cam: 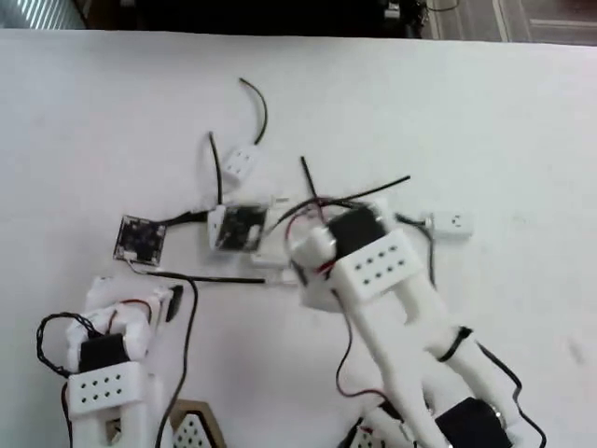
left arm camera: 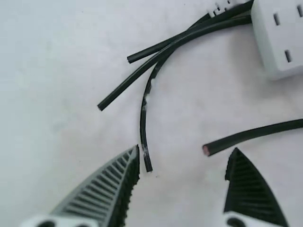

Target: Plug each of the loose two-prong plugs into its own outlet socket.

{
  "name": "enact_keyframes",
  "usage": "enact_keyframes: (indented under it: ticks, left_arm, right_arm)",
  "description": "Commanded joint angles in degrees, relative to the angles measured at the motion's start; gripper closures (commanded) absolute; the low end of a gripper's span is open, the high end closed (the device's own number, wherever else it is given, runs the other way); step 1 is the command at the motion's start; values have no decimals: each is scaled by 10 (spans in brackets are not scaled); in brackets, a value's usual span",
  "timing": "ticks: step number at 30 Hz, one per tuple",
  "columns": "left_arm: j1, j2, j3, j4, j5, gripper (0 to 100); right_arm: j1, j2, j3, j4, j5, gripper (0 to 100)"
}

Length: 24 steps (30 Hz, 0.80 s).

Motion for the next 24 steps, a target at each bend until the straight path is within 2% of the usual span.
enact_keyframes:
  ticks: [1,9,16,24]
  left_arm:
    - [-7,-5,-28,-4,5,706]
    - [-6,-5,-27,-4,5,706]
    - [-6,-5,-26,-4,5,706]
    - [-6,-5,-25,-4,5,706]
  right_arm:
    - [-60,-21,35,-73,-66,648]
    - [-72,120,51,-175,-82,648]
    - [-69,238,-5,-181,-82,648]
    - [-68,307,-65,-187,-83,648]
